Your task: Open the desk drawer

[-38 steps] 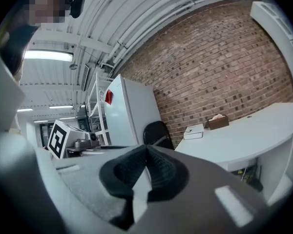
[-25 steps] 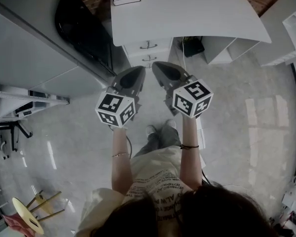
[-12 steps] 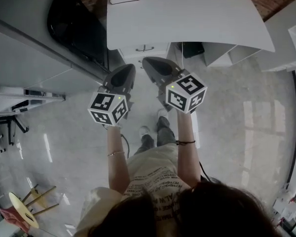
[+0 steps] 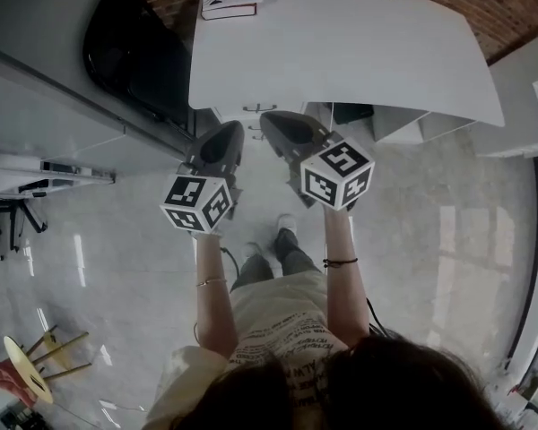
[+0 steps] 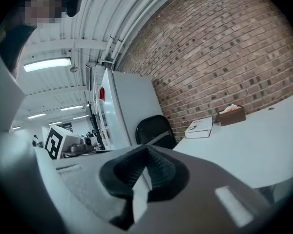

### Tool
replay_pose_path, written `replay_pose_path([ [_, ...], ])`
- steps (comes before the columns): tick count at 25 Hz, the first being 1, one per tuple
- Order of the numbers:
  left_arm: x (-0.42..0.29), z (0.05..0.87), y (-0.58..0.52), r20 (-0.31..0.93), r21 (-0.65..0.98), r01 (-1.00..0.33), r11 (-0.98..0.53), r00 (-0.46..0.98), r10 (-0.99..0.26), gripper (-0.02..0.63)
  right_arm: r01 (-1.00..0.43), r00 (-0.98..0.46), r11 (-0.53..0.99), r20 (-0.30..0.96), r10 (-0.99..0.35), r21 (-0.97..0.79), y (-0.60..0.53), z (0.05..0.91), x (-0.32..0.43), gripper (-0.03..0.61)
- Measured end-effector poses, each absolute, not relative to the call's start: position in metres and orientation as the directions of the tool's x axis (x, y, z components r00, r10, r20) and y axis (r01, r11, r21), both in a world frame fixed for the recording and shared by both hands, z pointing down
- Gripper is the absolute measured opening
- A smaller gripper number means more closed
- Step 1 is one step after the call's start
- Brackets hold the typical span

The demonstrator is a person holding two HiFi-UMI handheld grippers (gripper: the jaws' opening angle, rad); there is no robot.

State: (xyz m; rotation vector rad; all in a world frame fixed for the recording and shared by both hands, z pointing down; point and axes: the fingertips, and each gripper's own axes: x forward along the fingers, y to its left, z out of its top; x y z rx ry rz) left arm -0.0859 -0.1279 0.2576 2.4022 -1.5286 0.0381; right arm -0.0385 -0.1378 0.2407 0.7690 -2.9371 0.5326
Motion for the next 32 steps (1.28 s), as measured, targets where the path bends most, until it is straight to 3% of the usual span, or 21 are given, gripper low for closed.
replay_pose_path([
  [24, -0.101, 0.406, -0.196, 0.273, 0.273, -0.895, -0.352, 0.423, -0.864, -0.002, -0.482, -0.875, 0.797, 0.243, -0.418, -0.363, -0.207, 0.409, -0.051, 0.003],
  [32, -0.096, 0.458, -0.198, 0.291, 0.285, -0.89, -0.356, 0.434, -0.853, -0.002, -0.495, -0.868, 0.75, 0.225, -0.442, -0.438, -0.219, 0.466, -0.052, 0.003],
])
